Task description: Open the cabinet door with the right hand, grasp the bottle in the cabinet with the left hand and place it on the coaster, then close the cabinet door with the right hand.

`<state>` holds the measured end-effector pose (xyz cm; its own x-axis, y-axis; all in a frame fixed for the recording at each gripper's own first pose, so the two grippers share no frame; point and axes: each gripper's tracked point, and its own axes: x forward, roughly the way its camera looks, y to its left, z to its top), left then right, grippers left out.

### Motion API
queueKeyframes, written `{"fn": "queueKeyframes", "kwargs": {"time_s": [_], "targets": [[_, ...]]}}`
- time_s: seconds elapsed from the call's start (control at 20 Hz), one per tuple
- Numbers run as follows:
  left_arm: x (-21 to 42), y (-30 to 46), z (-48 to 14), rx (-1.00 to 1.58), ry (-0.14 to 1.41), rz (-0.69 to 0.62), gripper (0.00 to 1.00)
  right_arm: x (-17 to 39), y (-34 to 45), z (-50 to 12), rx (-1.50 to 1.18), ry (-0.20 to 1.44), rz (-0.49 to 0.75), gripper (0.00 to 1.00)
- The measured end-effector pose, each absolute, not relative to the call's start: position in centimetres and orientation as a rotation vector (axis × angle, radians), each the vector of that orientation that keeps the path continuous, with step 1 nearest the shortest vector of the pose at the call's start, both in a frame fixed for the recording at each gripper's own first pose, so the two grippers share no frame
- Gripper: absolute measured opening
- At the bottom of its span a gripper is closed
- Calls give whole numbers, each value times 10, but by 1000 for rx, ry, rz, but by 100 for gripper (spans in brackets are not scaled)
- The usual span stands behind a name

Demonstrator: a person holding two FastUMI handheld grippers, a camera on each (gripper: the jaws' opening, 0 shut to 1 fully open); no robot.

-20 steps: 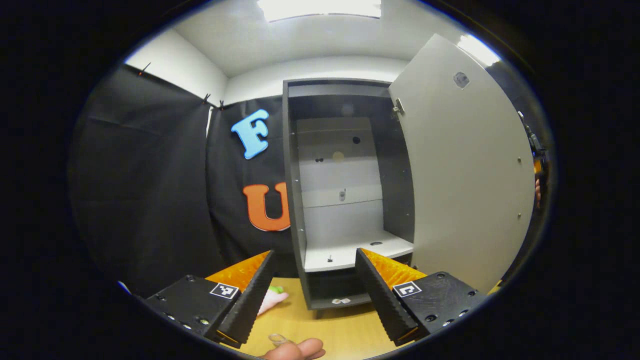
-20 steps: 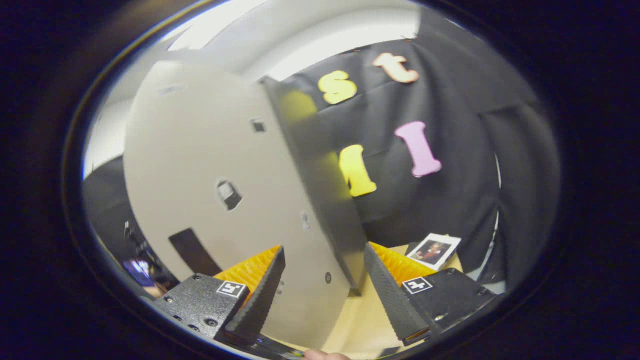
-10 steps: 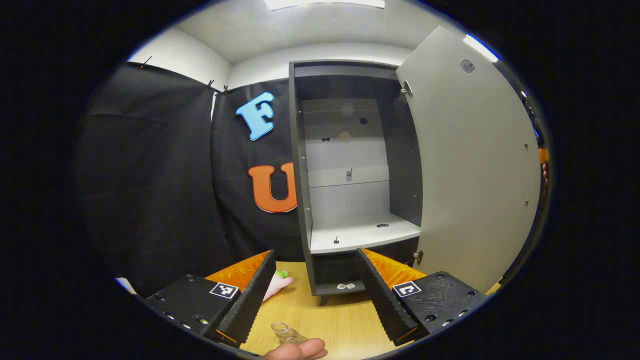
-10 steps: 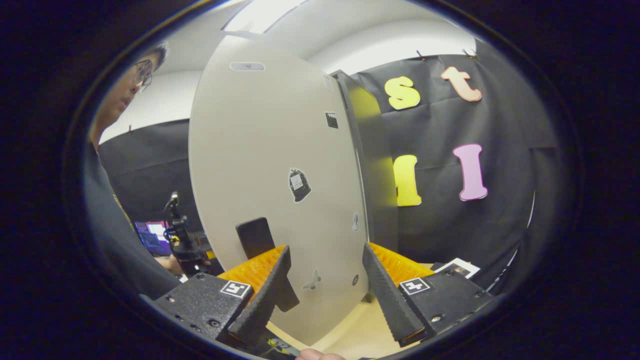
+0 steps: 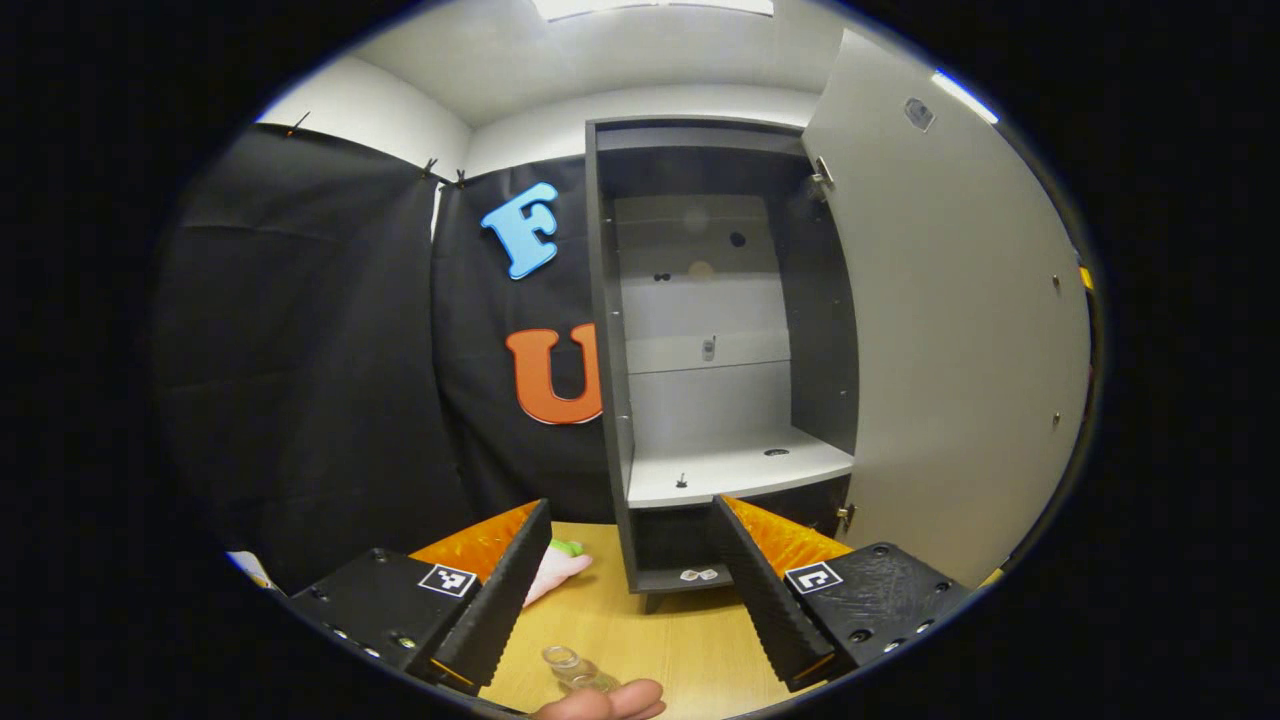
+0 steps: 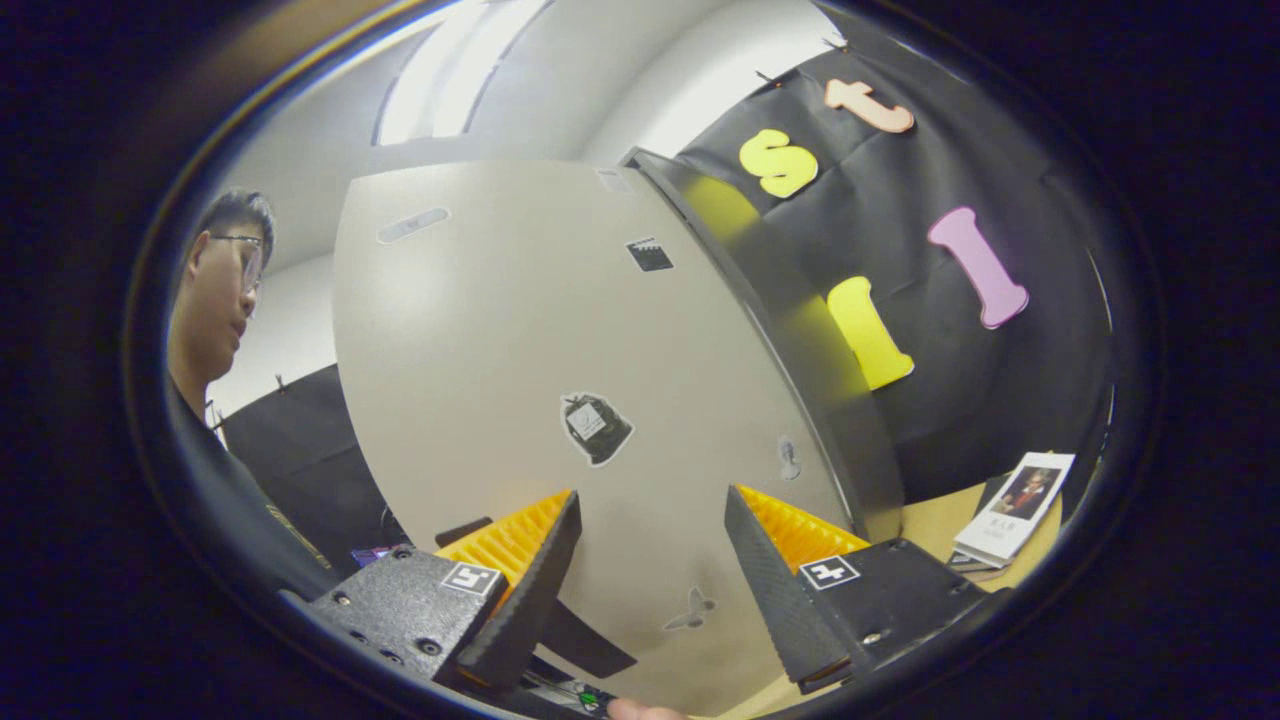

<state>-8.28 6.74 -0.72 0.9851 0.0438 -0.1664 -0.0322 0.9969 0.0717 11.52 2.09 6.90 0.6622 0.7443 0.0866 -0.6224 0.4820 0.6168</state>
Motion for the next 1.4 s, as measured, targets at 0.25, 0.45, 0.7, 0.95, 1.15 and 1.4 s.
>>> {"fn": "queueKeyframes", "kwargs": {"time_s": [0.25,0.45,0.7,0.95,1.15,1.4], "targets": [[-103,88,-14,57,188,109,96,126,37,87,820,173,932,93],[-113,109,-10,27,198,179,96,129,47,95,883,140,1009,94],[-126,124,-17,32,227,232,96,131,59,95,922,156,1065,93],[-140,137,-21,22,243,287,96,142,65,91,904,168,1080,93],[-146,144,-26,29,265,313,96,152,58,88,930,177,1079,89],[-144,147,-28,22,272,327,96,157,60,85,940,191,1099,89]]}}
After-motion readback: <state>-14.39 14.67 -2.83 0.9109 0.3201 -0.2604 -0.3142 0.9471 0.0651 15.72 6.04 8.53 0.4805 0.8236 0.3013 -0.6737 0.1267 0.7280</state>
